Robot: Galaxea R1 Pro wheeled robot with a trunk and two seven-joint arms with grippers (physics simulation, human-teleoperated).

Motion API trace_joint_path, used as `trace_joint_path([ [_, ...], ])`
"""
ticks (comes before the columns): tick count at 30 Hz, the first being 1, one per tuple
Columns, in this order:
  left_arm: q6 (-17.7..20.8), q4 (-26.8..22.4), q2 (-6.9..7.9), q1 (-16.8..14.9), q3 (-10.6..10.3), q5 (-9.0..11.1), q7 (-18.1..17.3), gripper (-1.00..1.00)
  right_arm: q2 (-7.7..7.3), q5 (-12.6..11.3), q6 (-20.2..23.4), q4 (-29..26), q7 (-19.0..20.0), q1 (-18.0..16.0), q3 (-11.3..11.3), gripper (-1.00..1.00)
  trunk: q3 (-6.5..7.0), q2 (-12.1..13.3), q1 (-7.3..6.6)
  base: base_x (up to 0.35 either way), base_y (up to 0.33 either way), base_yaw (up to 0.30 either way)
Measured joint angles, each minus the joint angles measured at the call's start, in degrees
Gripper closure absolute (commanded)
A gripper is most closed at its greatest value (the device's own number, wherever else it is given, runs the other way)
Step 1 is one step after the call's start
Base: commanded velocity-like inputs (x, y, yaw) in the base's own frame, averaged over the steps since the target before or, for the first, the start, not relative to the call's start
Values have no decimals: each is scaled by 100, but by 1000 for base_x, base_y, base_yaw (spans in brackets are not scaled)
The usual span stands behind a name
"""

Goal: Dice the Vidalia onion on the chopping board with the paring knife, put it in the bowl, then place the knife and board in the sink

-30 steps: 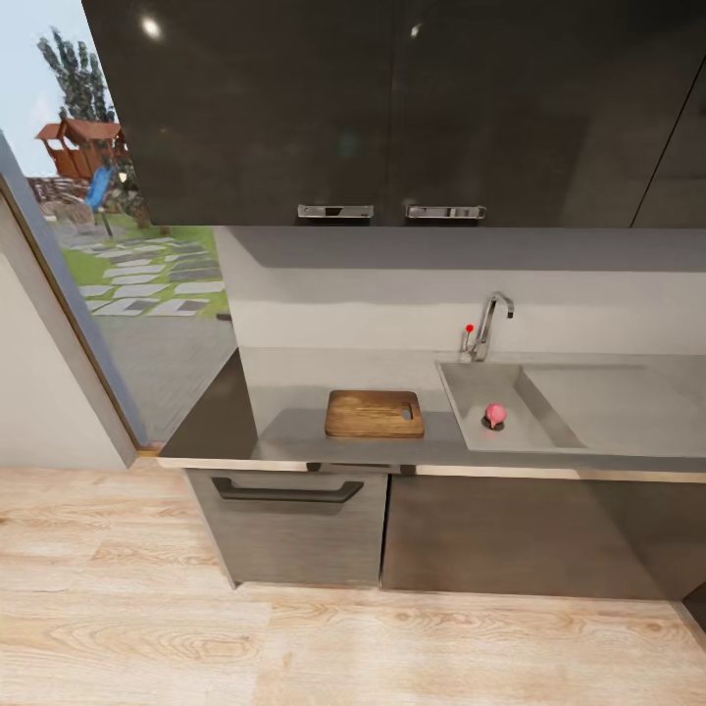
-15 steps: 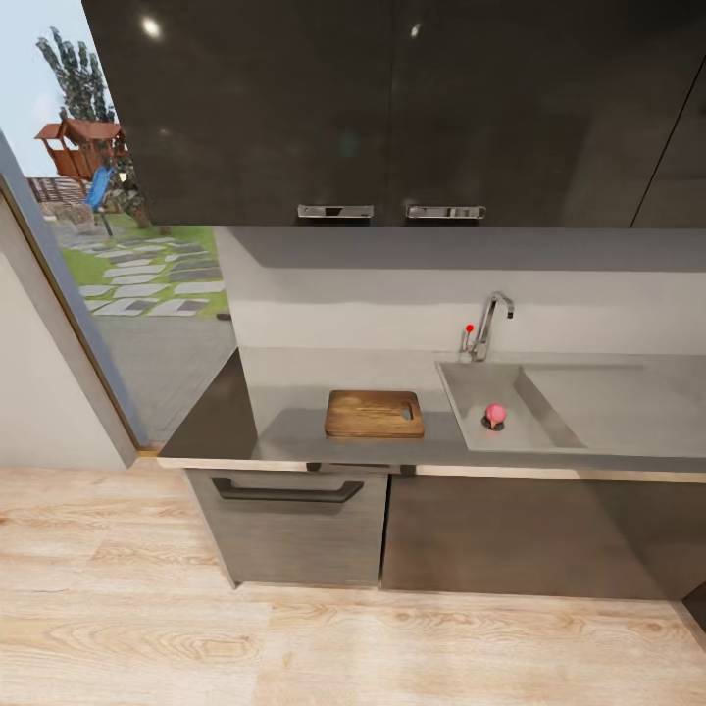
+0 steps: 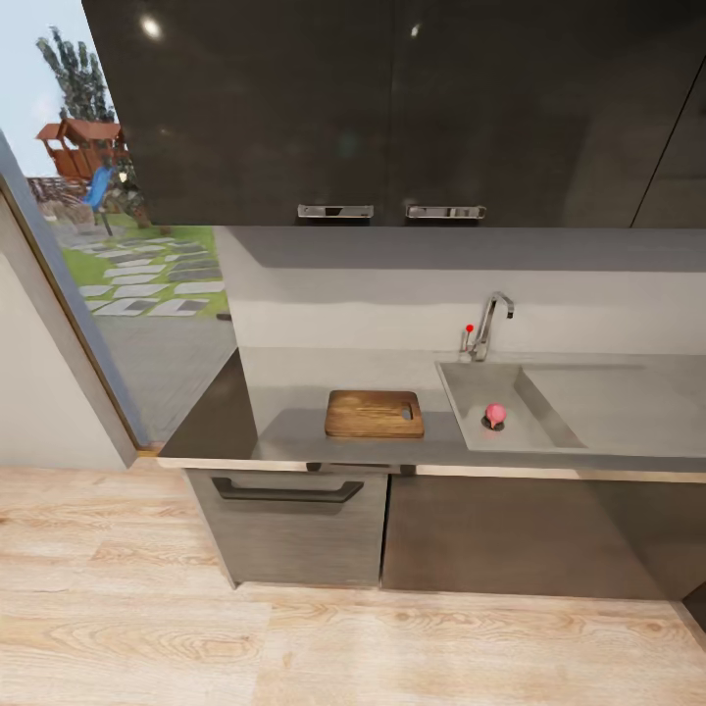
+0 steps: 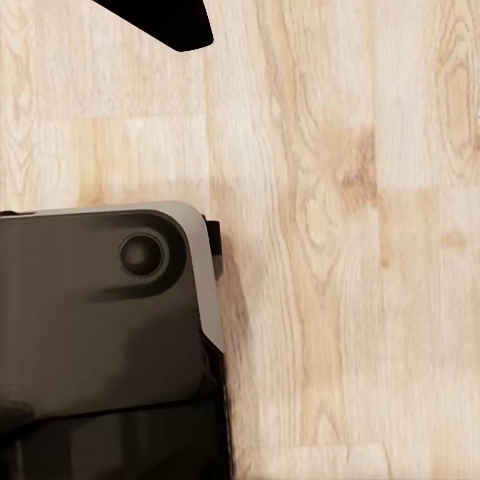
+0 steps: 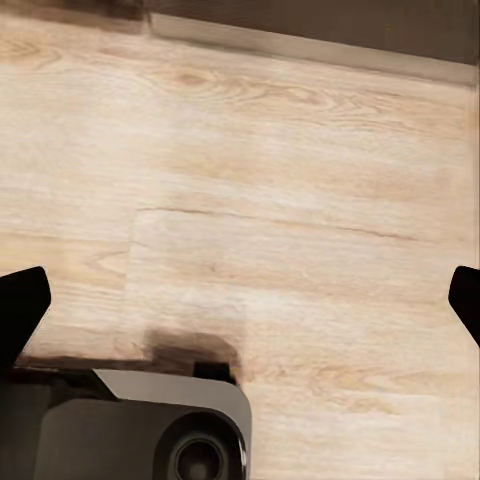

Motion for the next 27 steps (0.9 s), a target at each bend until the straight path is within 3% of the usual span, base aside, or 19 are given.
trace_joint_path([
  [6, 2, -1, -6, 0, -1, 0, 0, -100, 9, -12, -45, -46, 5, 1, -6, -100, 2, 0, 0, 0, -172, -53],
  [15, 3, -1, -8, 0, -2, 0, 0, -100, 15, -18, -93, -52, 6, 2, -6, -100, 38, 1, -1, 0, -302, -198],
  [27, 1, 0, -8, 0, -4, 0, 0, -100, 11, -14, -942, -79, -25, 0, 19, -100, 71, 1, 0, 0, -293, -75],
])
